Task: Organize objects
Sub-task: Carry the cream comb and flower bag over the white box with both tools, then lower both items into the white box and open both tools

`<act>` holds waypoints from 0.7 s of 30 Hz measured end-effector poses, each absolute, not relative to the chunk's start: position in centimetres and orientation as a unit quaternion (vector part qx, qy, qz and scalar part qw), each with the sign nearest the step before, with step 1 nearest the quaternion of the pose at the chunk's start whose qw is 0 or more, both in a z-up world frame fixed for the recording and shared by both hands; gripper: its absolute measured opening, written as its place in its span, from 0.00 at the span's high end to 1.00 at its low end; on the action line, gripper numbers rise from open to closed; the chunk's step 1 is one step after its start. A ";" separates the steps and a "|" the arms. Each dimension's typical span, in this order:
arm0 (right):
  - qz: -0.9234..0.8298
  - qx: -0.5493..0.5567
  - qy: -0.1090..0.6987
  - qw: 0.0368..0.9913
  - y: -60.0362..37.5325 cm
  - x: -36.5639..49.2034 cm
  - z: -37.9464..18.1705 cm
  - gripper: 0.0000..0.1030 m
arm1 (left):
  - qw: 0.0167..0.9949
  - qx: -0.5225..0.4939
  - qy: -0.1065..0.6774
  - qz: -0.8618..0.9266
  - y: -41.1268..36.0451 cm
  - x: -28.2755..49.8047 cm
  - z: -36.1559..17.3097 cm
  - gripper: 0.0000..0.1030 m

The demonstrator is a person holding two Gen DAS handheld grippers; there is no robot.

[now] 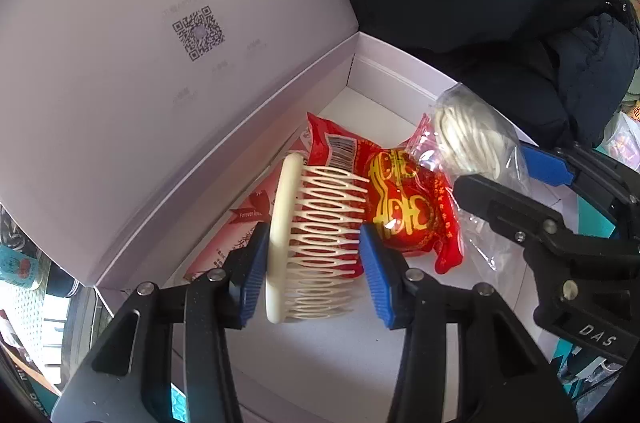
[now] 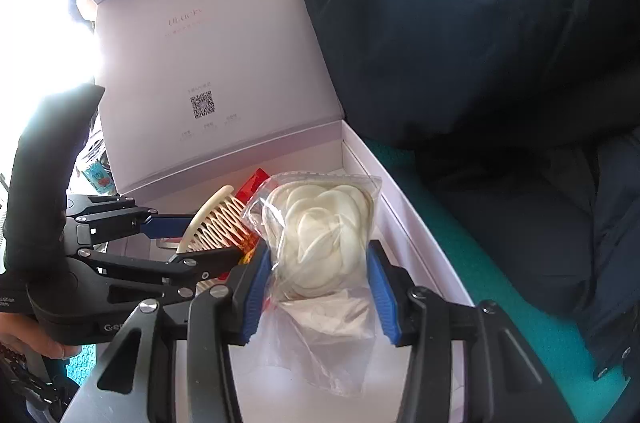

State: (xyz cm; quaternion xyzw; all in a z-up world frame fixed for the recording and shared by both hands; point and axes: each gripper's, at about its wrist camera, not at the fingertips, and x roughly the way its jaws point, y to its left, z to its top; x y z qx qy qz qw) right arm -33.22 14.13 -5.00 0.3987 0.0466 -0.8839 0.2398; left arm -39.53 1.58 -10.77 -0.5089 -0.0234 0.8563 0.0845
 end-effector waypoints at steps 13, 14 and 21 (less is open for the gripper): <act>-0.885 0.409 0.051 0.216 14.5 -33.3 -5.2 0.48 | 0.086 -0.517 -0.049 0.850 1.0 -40.2 -11.8 0.58; -0.885 0.410 0.054 0.214 14.5 -33.3 -5.2 0.48 | 0.085 -0.517 -0.051 0.850 1.1 -40.2 -11.8 0.58; -0.885 0.410 0.075 0.206 14.4 -32.8 -5.1 0.45 | 0.078 -0.511 -0.046 0.855 1.6 -39.7 -11.5 0.58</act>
